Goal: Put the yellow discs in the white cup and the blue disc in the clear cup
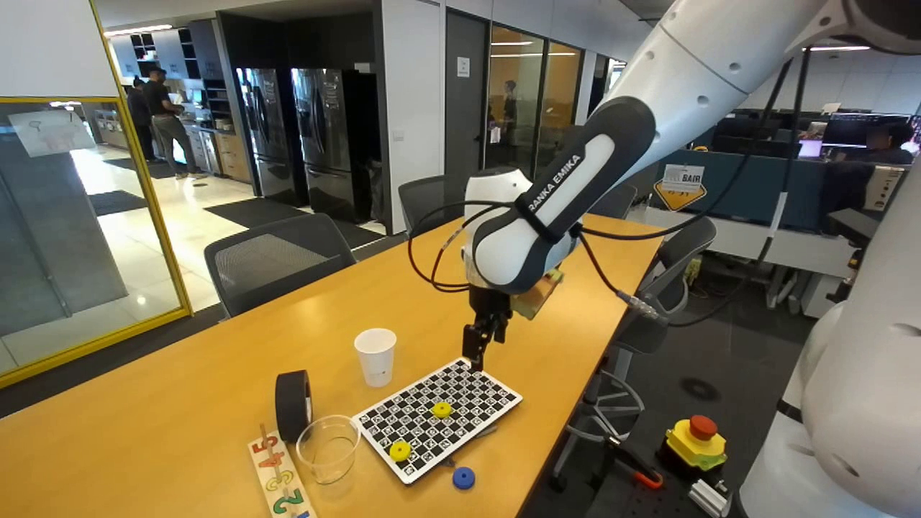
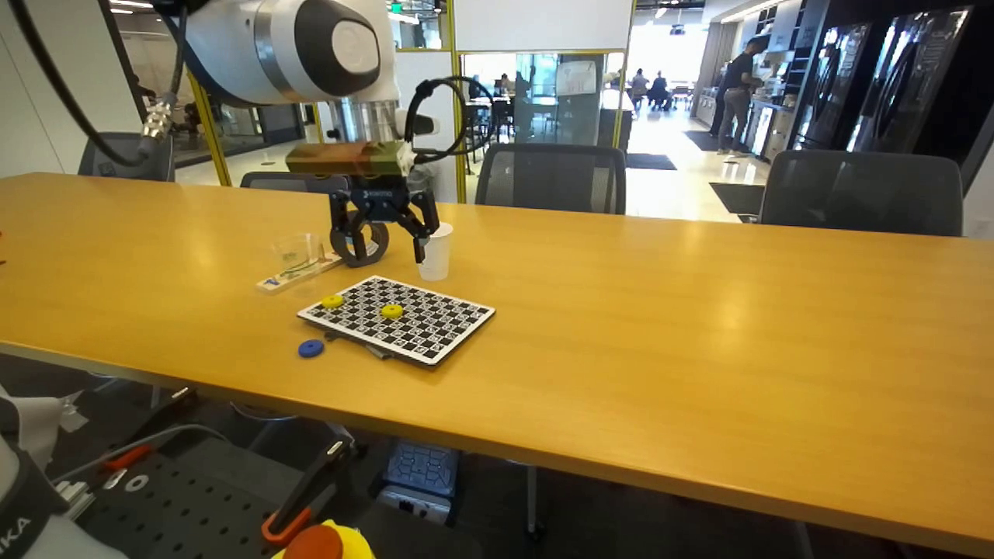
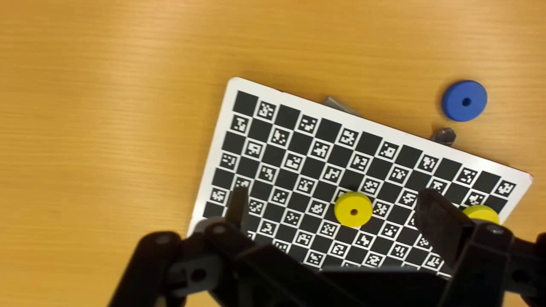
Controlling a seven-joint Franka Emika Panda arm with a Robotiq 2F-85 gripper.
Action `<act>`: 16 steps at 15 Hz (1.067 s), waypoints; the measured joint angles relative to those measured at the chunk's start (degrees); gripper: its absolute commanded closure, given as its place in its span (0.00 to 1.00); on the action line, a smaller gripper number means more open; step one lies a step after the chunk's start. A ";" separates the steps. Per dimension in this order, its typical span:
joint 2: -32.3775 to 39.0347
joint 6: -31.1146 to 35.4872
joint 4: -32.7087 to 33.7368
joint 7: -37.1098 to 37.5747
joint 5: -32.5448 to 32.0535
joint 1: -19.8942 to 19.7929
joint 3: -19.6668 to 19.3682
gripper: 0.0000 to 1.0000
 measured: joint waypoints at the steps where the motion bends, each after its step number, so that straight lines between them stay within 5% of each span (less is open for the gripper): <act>1: 1.98 1.47 0.47 0.00 1.06 0.41 0.54 0.00; 16: 21.11 5.89 12.28 0.11 7.59 0.78 4.70 0.00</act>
